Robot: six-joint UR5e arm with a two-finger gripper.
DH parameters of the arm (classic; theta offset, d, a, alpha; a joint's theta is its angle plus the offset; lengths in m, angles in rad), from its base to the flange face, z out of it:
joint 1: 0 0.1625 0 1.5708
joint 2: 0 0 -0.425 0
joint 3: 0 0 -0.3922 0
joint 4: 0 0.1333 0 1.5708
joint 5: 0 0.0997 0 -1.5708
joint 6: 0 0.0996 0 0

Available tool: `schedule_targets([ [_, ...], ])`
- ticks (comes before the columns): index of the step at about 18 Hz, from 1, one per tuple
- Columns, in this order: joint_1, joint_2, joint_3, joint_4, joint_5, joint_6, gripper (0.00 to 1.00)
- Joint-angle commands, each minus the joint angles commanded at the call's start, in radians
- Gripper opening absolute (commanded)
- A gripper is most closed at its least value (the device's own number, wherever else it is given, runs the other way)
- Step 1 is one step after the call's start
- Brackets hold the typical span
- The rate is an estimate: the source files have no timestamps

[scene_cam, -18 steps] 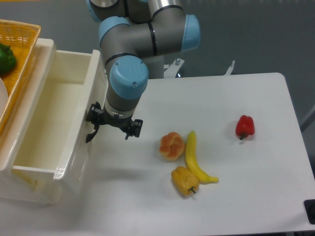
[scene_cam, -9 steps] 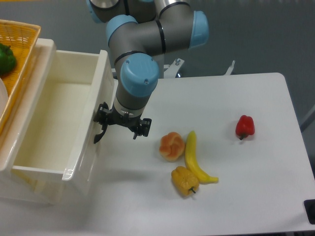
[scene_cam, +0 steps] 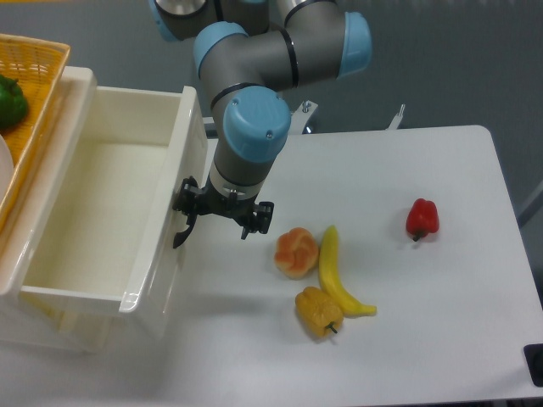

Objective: Slide the top white drawer open
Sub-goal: 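Pull the handle outward, sliding the upper drawer open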

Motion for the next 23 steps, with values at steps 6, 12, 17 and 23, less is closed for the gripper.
schedule_targets([
  [6,0.009,-0.002,-0.005,-0.002,-0.002,0.0,1.0],
  [12,0.008,-0.005,-0.011,-0.002,-0.006,-0.002,1.0],
  [17,0.015,-0.006,-0.012,-0.003,-0.012,-0.002,1.0],
  [23,0.023,-0.008,-0.014,-0.018,-0.031,-0.002,1.0],
])
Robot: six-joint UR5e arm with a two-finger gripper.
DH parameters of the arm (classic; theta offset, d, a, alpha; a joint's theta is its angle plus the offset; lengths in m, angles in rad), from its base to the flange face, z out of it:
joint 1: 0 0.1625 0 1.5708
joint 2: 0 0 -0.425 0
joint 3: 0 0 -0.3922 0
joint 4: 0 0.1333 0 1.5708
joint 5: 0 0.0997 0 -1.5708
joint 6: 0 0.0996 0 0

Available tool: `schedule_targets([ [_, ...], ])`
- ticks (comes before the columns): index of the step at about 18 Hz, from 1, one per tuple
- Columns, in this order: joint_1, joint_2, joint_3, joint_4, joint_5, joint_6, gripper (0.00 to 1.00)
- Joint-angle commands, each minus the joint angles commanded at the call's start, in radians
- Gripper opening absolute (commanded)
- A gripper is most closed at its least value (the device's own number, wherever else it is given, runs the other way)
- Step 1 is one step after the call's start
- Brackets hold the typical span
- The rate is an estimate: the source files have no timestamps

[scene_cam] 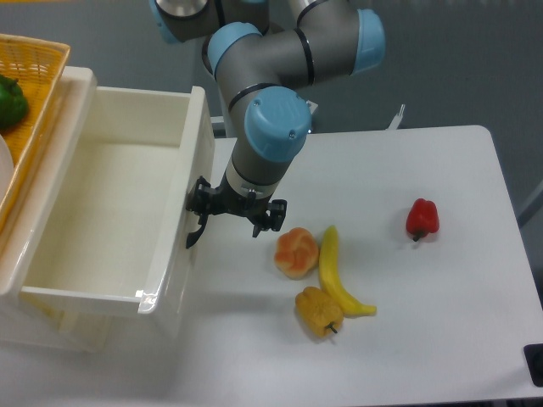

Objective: Slide the top white drawer open

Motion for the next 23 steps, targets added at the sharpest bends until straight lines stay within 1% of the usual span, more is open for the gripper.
schedule_targets([
  [4,0.002,-0.003,0.0,-0.003,-0.012,0.0,1.0],
  [6,0.018,-0.002,0.0,-0.015,-0.034,0.0,1.0],
  [10,0.021,-0.003,0.0,-0.028,-0.043,0.0,1.0],
  [14,0.035,-0.003,0.002,-0.025,-0.049,0.003,1.0],
  [16,0.055,0.0,0.011,-0.017,-0.043,0.005,1.0],
  [18,0.075,0.008,0.012,-0.015,-0.026,0.075,1.0],
  [23,0.1,0.018,0.009,-0.015,0.109,0.305,1.0],
])
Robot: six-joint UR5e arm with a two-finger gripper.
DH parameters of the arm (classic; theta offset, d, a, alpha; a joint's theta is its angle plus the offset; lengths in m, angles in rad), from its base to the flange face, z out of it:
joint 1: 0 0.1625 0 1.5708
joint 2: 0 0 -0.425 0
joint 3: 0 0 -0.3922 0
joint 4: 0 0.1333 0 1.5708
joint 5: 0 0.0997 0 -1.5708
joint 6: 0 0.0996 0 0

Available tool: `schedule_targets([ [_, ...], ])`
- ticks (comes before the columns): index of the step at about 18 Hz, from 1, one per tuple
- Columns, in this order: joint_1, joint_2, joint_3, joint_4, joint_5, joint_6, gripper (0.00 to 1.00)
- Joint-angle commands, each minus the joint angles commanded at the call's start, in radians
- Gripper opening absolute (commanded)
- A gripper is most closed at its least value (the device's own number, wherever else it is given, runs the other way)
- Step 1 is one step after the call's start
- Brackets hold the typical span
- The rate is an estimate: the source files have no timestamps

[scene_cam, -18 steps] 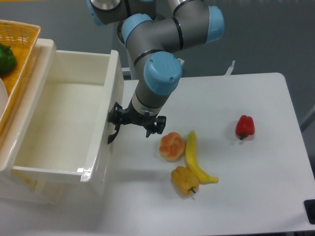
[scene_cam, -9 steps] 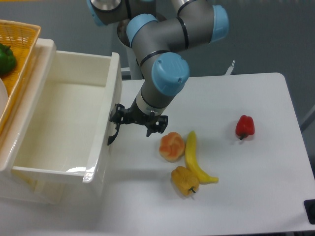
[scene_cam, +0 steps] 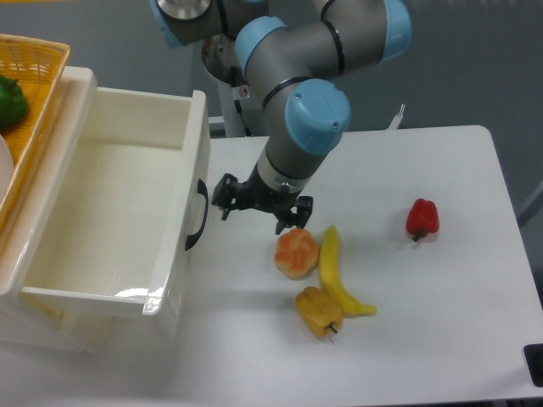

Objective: Slide the top white drawer open

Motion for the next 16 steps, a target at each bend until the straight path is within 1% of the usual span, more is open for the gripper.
schedule_targets([
  [3,0.024,0.0,0.0,0.006,0.028,0.066,1.0],
  [6,0.052,0.002,0.0,0.003,0.1,0.211,1.0],
  [10,0.074,0.0,0.005,0.005,0.201,0.36,1.0],
  [13,0.119,0.002,0.006,0.021,0.21,0.463,1.0],
  [16,0.141,0.015,0.005,0.021,0.21,0.502,1.0],
])
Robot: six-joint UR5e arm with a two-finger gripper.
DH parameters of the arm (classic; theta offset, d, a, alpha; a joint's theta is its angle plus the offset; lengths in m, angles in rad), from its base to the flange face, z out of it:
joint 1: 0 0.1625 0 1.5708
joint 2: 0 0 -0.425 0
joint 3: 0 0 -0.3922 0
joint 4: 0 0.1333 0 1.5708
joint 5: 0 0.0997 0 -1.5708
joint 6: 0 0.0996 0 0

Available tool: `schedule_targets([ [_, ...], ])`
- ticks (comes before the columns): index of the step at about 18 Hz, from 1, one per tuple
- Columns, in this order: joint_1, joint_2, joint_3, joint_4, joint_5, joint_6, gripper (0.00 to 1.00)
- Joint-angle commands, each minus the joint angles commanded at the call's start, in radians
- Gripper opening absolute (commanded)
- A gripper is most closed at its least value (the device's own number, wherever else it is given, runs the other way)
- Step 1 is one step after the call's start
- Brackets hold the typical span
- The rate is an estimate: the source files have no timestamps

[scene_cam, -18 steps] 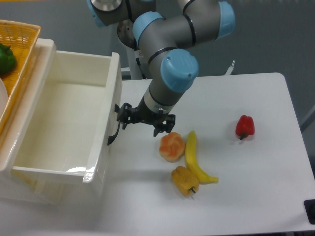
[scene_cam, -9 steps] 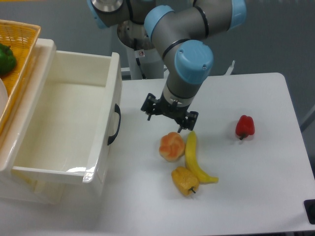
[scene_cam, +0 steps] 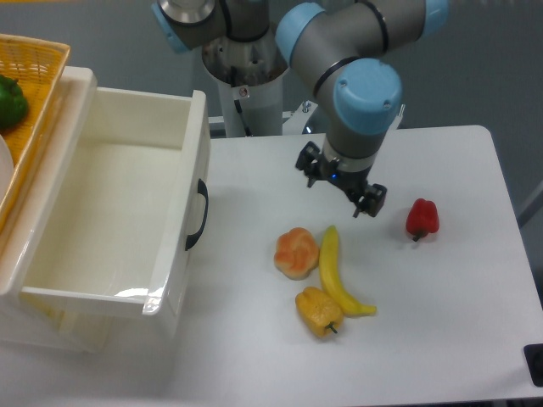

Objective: Slide the top white drawer open

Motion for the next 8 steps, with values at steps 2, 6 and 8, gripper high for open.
schedule_targets([
  [2,0.018,0.0,-0.002,-0.002,-0.002,0.021,1.0],
  [6,0.058,0.034,-0.015,-0.008,-0.009,0.075,1.0],
  [8,0.061,0.035,-0.018,-0.008,-0.009,0.088,1.0],
])
